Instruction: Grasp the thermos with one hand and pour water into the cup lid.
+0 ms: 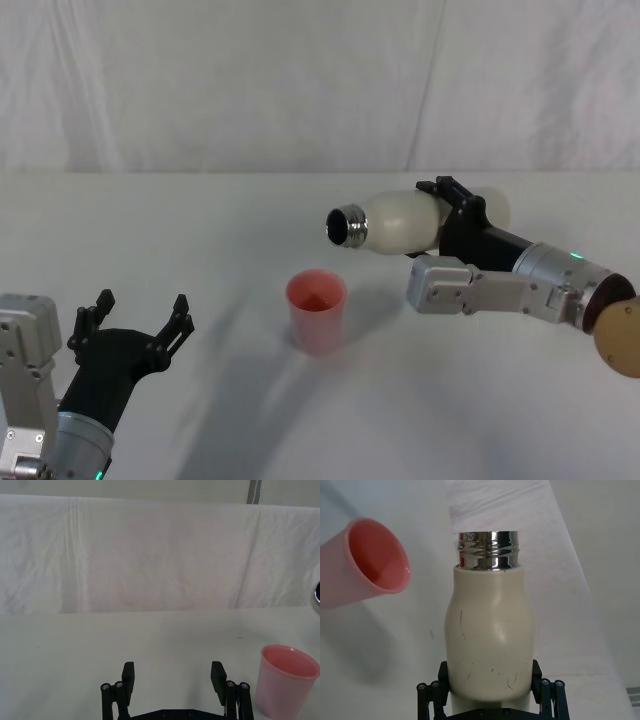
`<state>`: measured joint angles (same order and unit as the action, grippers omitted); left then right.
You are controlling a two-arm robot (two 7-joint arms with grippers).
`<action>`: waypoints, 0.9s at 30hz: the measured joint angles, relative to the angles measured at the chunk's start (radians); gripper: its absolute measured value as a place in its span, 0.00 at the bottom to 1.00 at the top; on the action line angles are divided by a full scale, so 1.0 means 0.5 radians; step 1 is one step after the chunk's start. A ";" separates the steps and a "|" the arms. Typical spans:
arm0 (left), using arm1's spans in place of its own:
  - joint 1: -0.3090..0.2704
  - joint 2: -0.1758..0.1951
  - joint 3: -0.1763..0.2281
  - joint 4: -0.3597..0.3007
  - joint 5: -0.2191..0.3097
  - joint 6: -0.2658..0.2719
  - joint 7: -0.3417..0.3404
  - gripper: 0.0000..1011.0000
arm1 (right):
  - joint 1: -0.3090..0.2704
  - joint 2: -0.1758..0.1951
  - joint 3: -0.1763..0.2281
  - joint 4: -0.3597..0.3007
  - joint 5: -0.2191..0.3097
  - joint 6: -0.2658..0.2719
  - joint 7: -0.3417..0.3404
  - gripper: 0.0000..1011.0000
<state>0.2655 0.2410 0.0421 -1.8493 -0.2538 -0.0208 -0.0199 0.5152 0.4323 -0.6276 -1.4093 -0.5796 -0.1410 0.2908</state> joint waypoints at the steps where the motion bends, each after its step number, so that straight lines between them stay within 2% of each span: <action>1: 0.000 0.000 0.000 0.000 0.000 0.000 0.000 0.99 | -0.003 -0.002 -0.003 -0.001 -0.009 -0.001 -0.007 0.95; 14: 0.000 0.000 0.000 0.000 0.000 0.000 0.000 0.99 | -0.018 -0.029 -0.075 -0.006 -0.191 -0.001 -0.072 0.95; 27: 0.000 0.000 0.000 0.000 0.000 0.000 0.000 0.99 | -0.002 -0.076 -0.096 0.089 -0.275 0.008 -0.146 0.95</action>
<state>0.2655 0.2410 0.0421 -1.8492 -0.2538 -0.0208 -0.0199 0.5141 0.3943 -0.6756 -1.3648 -0.7169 -0.1369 0.2179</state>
